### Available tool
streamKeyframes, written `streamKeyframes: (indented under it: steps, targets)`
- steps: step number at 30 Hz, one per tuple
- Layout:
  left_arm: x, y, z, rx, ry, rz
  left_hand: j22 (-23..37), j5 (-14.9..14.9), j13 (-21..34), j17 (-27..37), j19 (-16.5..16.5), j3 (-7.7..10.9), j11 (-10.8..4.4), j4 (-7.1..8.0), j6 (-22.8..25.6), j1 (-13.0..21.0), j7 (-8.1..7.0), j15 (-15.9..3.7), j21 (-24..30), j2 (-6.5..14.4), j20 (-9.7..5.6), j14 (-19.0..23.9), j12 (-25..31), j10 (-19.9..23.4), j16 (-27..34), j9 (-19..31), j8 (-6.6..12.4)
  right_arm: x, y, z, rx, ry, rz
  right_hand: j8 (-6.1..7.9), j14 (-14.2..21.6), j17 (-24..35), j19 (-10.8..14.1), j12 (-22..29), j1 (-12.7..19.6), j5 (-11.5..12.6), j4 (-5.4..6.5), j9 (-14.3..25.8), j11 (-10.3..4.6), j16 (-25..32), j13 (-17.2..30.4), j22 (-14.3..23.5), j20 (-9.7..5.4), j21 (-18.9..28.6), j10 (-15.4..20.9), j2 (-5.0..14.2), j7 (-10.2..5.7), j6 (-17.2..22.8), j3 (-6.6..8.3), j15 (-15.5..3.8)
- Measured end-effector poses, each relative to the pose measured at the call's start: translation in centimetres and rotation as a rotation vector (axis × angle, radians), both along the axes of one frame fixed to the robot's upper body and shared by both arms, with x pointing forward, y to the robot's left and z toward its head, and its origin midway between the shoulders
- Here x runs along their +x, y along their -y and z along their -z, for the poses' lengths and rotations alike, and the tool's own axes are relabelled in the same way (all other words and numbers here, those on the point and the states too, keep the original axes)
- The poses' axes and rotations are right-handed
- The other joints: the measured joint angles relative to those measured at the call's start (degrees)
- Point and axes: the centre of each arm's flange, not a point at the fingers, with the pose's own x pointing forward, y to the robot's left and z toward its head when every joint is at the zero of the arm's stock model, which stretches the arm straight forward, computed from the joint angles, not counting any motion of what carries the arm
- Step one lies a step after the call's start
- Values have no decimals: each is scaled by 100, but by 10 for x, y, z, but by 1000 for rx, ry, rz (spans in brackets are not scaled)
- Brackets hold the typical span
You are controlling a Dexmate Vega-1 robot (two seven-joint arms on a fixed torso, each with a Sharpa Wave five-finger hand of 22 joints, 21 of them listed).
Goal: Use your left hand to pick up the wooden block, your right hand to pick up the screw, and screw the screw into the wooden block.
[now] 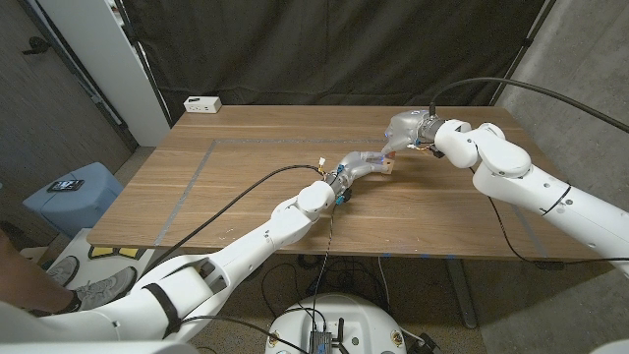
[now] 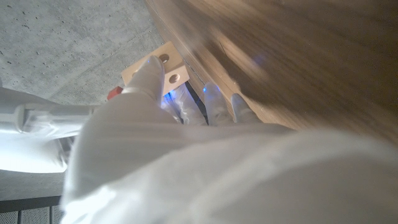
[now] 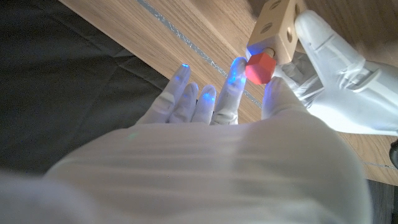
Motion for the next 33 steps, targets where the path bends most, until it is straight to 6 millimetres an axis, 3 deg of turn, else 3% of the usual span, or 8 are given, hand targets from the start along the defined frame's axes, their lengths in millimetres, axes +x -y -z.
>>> streamKeyframes:
  steps: [10, 22, 33]
  targets:
    - [-2, -2, 1, 1, 0, 2, 0, -1, -4, 0, 0, 1, 0, 1, -1, 1, -1, 0, 0, -1, 0, 0, 9, -1, 0, -2, -1, -3, -3, 0, -10, 18, 4, -34, 107, 29, 101, 0, -333, 0, 106, -5, 31, 44, 1, 14, -20, 0, 174, -30, 15, 219, -195, -34]
    - [-5, -5, 2, -1, 3, 5, 0, -7, -3, 0, 1, 2, 9, 2, -11, 1, -10, 0, 0, -2, 0, 0, 8, -12, 0, -5, -5, -6, -5, -1, -24, 47, 20, -35, 168, 13, 133, -1, -553, 22, 174, -4, 41, 44, -27, 14, -52, 0, 308, -21, 13, 463, -299, -34]
    - [-6, -6, 3, -1, 2, 6, 0, -7, 0, 0, 1, 33, 11, 16, -21, 7, -19, 0, 0, -8, -1, 0, 5, -32, 0, -18, -27, -9, -4, -2, -21, 53, 29, -400, 166, 13, 132, -149, -830, 22, 269, -4, 139, -68, -26, 14, -52, -45, 209, -16, 64, 61, -397, -31]
